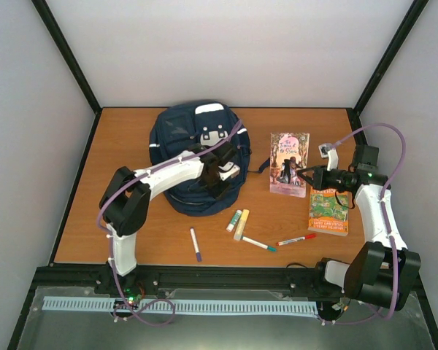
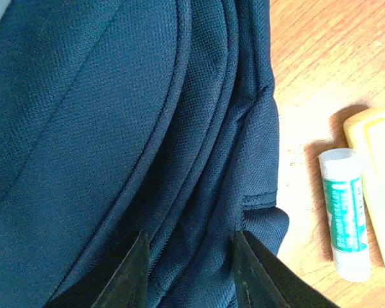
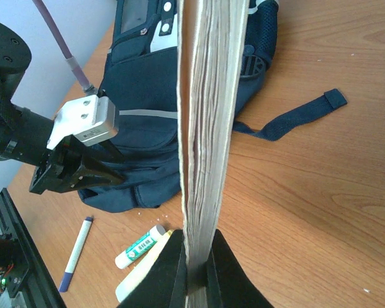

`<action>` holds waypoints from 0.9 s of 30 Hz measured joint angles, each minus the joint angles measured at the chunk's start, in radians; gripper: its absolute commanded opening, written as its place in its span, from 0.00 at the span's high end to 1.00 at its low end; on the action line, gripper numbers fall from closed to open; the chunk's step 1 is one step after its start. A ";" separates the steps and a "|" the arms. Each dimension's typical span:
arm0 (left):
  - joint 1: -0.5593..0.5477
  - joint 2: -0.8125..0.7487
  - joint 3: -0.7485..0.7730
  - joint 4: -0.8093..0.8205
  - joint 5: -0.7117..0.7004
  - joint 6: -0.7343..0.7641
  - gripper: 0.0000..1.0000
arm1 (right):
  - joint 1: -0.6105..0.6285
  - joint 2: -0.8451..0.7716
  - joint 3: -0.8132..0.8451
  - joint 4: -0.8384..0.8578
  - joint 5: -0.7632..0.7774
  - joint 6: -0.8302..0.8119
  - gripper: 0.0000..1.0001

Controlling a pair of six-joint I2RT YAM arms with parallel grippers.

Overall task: Pack the student bag
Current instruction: Place the book in the student bag.

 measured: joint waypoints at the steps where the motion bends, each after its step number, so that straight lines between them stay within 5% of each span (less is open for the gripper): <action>1: 0.000 0.004 0.000 0.001 0.002 0.000 0.60 | 0.000 0.000 0.000 0.000 0.000 0.000 0.97; 7: 0.000 0.008 -0.001 0.011 0.022 0.000 0.61 | 0.000 0.000 0.000 0.000 0.000 0.000 0.97; 20: -0.001 0.047 -0.002 0.031 0.061 0.005 0.99 | 0.000 0.004 0.000 0.001 0.000 0.003 0.97; 27: -0.001 0.047 0.026 0.019 0.027 0.003 0.99 | 0.000 0.026 0.000 0.000 -0.008 0.031 0.97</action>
